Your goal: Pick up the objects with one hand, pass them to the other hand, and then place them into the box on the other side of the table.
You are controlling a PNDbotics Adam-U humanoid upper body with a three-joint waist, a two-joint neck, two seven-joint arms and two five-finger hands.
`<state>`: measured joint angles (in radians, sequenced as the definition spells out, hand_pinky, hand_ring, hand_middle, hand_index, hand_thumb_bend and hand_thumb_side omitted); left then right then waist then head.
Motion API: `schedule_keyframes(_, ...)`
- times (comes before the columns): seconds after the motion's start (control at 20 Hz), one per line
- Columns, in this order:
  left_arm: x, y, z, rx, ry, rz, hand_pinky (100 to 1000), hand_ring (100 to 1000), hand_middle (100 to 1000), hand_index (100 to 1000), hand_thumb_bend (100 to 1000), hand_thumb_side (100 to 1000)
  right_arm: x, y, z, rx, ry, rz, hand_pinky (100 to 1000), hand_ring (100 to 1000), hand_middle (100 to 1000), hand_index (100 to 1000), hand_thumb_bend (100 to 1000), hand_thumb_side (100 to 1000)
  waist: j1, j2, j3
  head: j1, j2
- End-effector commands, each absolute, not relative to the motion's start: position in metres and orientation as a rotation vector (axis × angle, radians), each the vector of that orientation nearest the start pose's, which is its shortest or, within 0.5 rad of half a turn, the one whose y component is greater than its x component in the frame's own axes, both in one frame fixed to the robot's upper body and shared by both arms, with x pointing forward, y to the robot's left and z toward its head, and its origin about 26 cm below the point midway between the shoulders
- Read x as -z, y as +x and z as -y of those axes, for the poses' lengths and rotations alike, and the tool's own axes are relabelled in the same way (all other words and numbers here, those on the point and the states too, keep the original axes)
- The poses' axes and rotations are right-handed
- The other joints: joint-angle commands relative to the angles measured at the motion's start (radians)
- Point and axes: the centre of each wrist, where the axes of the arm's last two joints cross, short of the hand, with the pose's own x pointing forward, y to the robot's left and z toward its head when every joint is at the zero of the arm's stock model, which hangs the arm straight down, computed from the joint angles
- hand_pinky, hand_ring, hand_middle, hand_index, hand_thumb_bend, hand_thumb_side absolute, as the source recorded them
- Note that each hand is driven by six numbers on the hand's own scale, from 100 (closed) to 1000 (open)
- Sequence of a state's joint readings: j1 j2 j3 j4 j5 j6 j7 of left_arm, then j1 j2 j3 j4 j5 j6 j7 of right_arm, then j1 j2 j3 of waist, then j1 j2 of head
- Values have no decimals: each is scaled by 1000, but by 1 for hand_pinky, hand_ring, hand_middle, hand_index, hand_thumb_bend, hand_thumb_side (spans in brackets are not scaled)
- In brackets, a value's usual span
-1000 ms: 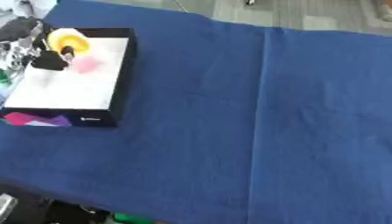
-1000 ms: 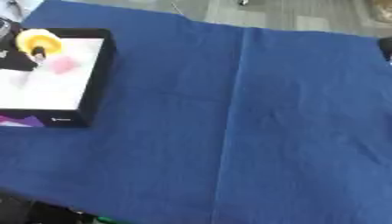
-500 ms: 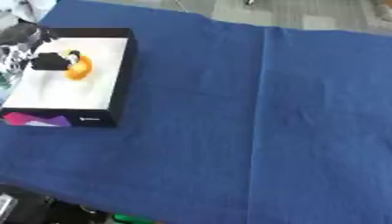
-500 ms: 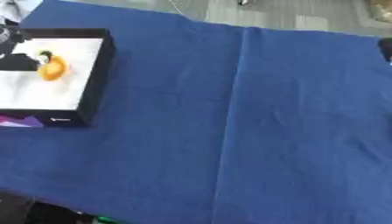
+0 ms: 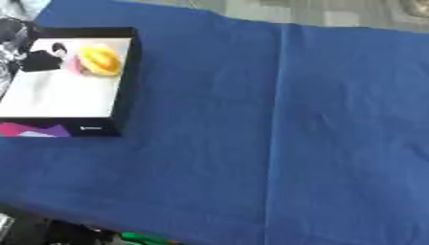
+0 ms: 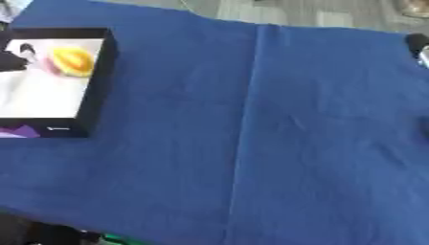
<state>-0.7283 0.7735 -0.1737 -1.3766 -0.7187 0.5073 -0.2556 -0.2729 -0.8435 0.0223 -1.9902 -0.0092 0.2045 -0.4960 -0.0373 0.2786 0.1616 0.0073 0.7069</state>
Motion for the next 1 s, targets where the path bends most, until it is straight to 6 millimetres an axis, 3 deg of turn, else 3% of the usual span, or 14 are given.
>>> schedule_keyframes(0.05, -287, 390, -344, 805, 1336, 1335, 840, 766, 732, 836, 100, 552, -262, 285, 331, -297, -974, 2150, 615, 734, 744, 769, 590, 213, 3, -25, -1, -51, 12)
schedule_keyframes(0.15, -295, 384, -338, 793, 1329, 1416, 814, 747, 719, 826, 100, 472, -263, 284, 334, -293, -994, 2138, 615, 734, 745, 769, 546, 234, 1, -26, -1, -90, 17)
schedule_keyframes(0.25, -300, 377, -331, 776, 1320, 1486, 801, 735, 707, 812, 100, 388, -264, 283, 337, -289, -1010, 2128, 616, 735, 745, 769, 585, 214, 1, -26, -2, -117, 19)
schedule_keyframes(0.35, -306, 370, -324, 755, 1309, 1550, 790, 720, 690, 800, 100, 370, -266, 281, 340, -286, -1026, 2114, 617, 736, 746, 770, 584, 218, 1, -27, -4, -141, 19)
schedule_keyframes(1.0, -322, 333, -282, 585, 1147, 1919, 734, 656, 624, 757, 100, 516, -273, 274, 358, -305, -1098, 1927, 627, 759, 757, 780, 620, 259, 6, -26, -12, -266, -18)
